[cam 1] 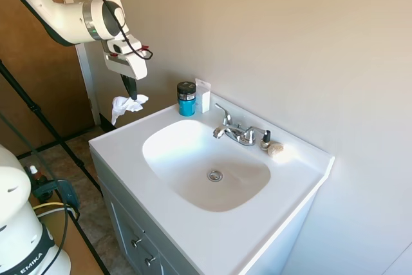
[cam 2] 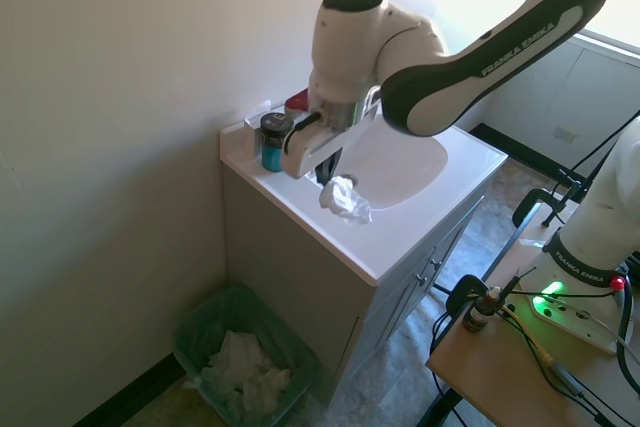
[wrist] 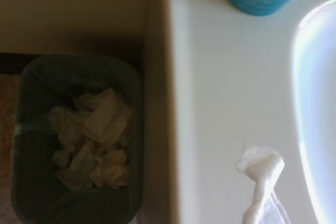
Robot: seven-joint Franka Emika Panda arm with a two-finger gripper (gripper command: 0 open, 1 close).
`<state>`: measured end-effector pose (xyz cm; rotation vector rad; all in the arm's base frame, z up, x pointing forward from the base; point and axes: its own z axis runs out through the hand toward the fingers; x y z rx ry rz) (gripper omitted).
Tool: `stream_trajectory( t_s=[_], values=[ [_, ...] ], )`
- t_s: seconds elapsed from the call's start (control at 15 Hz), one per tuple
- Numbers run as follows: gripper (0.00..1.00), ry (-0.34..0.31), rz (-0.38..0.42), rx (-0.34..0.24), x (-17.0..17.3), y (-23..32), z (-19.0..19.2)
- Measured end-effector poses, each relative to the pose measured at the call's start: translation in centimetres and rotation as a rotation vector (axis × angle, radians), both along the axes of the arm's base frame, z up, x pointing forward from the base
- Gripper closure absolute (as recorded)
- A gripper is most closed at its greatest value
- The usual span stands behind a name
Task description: Throw the tissue in the trash bin
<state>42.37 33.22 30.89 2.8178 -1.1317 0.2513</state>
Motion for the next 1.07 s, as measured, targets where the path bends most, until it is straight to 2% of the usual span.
stream_trajectory(
  t_s=[0.33,0.8,0.87,1.07],
  values=[
    [1.00,0.024,0.044,0.018,2.0,6.3,-3.2],
    [1.00,0.066,0.043,0.003,4.5,9.5,-9.1],
    [0.00,0.076,0.034,0.003,5.0,9.4,-9.8],
    [0.00,0.089,0.025,0.009,5.9,9.2,-10.5]
  ],
)
